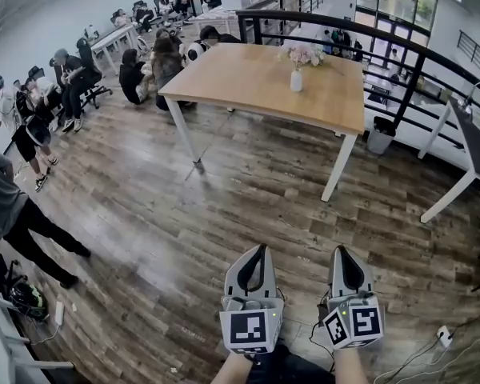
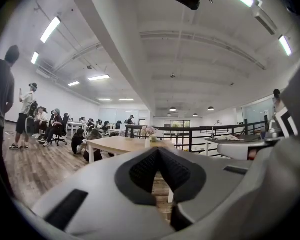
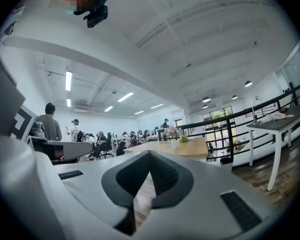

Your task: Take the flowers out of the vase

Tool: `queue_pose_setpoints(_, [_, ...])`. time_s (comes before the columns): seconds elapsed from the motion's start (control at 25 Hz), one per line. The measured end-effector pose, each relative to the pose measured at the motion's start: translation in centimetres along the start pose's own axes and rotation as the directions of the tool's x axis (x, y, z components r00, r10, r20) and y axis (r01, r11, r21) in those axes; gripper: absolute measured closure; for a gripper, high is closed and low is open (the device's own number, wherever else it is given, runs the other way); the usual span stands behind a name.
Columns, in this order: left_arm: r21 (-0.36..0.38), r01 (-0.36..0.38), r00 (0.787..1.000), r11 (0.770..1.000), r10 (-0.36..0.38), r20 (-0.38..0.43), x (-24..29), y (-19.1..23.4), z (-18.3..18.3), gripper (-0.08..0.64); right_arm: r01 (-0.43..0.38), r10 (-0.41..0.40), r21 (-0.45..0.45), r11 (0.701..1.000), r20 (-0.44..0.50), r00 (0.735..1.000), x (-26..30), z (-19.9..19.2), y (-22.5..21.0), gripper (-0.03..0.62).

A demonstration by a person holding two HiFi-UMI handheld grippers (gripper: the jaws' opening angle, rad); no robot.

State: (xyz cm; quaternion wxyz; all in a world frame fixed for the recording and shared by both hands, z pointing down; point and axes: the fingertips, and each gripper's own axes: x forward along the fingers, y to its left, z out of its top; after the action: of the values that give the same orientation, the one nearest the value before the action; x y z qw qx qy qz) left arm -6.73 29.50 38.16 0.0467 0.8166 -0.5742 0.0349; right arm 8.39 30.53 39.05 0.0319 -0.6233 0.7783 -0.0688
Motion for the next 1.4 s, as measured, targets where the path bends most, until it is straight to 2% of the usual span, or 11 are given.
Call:
queue_pose_setpoints(0.24, [0.009, 0.010, 1.000, 1.000, -0.010, 0.028, 3.9, 2.2, 0.8, 0.528, 0.006, -0.006, -0.002, 1.000, -0.001, 1.000, 4.3, 0.2, 0.0, 0.600])
queue_pose_setpoints(0.36, [-0.005, 0.017, 1.000, 1.000, -0.017, 0.004, 5.8, 3.3, 0.9, 0.528, 0.012, -0.012, -0.004, 1.000, -0.004, 1.000, 6.5, 0.5, 0.0, 0.600])
queue_pose_setpoints(0.92, [-0.002, 0.061, 0.998, 0.998, -0.061, 0.014, 16.0, 8.6, 3.1, 0.528, 0.037, -0.037, -0.014, 0.999, 0.010, 0.999, 17.7, 1.9, -0.3, 0.600])
queue_pose_setpoints(1.4, [-0.016, 0.056, 0.998, 0.998, -0.056, 0.012, 20.3, 12.1, 3.6, 0.528, 0.039, -0.039, -0.033, 0.999, -0.003, 0.999, 23.0, 2.2, 0.1, 0.600])
